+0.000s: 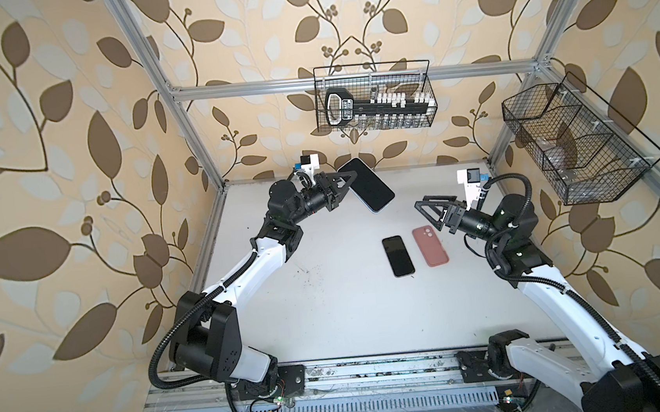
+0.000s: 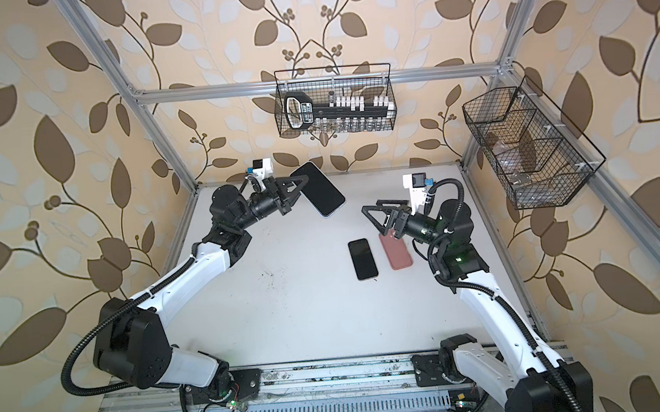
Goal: Take the phone out of the phone case
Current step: Remove the phone case from the phone.
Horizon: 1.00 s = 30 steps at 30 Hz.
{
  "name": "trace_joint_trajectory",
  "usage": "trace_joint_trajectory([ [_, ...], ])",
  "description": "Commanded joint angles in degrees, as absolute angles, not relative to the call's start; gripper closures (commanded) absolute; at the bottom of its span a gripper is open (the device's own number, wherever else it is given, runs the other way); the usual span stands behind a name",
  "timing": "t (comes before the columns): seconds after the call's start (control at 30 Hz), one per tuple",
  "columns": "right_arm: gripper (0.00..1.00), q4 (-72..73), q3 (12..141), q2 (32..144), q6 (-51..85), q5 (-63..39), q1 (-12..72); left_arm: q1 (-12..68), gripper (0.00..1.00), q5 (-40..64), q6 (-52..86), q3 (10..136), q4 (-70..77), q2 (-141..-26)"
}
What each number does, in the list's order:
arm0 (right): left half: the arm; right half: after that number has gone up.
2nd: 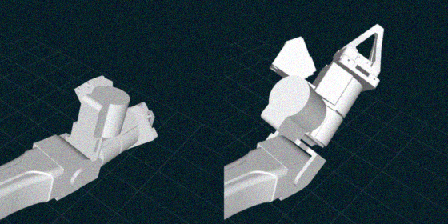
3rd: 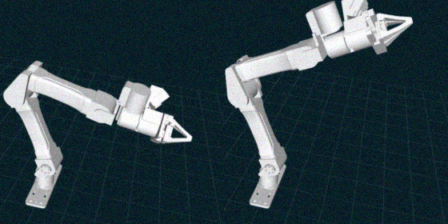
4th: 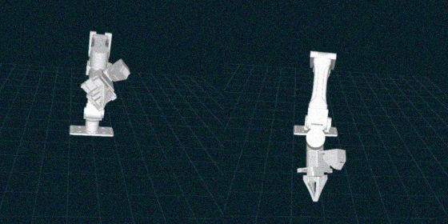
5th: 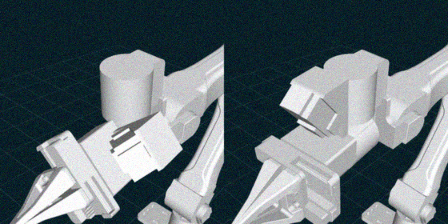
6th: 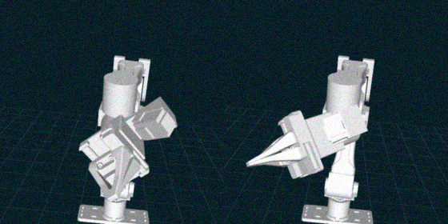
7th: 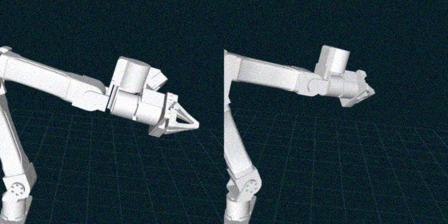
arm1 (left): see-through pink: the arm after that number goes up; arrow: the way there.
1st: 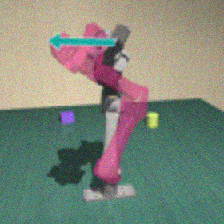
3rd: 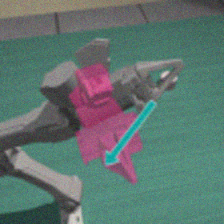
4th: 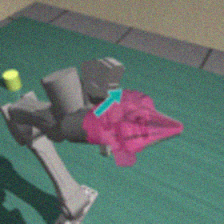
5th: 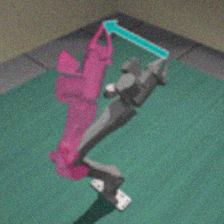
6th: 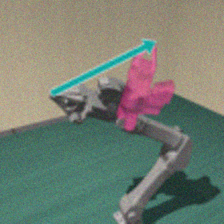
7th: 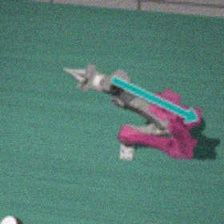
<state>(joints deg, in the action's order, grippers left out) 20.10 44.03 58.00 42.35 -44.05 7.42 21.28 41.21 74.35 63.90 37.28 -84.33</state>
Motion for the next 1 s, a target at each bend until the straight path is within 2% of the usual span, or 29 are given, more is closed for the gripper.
trace_joint_trajectory([
  [0.0, 0.00, 23.8, 46.0, 60.3, 46.7, -49.0, 7.1, 21.3, 1.00, 49.9, 68.2, 68.3, 39.5, -83.6],
  [0.17, 0.05, 23.4, 47.5, 62.6, 45.6, -50.0, 8.1, 21.3, 1.00, 53.7, 60.5, 70.6, 31.3, -82.8],
  [0.4, 0.16, 19.4, 51.3, 66.1, 41.7, -54.3, 11.6, 21.3, 1.00, 55.5, 52.9, 73.2, 22.1, -80.9],
  [0.47, 0.17, 13.8, 54.0, 66.6, 37.6, -56.3, 11.8, 21.3, 1.00, 57.2, 51.4, 74.1, 20.5, -81.4],
  [0.67, 0.17, -15.6, 65.0, 69.9, 15.6, -59.1, 12.6, 21.0, 1.00, 61.5, 33.8, 79.5, 2.4, -82.0],
  [0.8, 0.17, -24.7, 67.2, 71.2, 6.6, -59.1, 13.7, 19.3, 1.00, 65.2, 27.9, 81.1, -3.4, -82.0],
  [0.97, 0.18, -36.4, 70.2, 73.7, -4.6, -55.3, 16.6, 18.2, 1.00, 72.1, 25.4, 81.9, -3.1, -84.6],
])
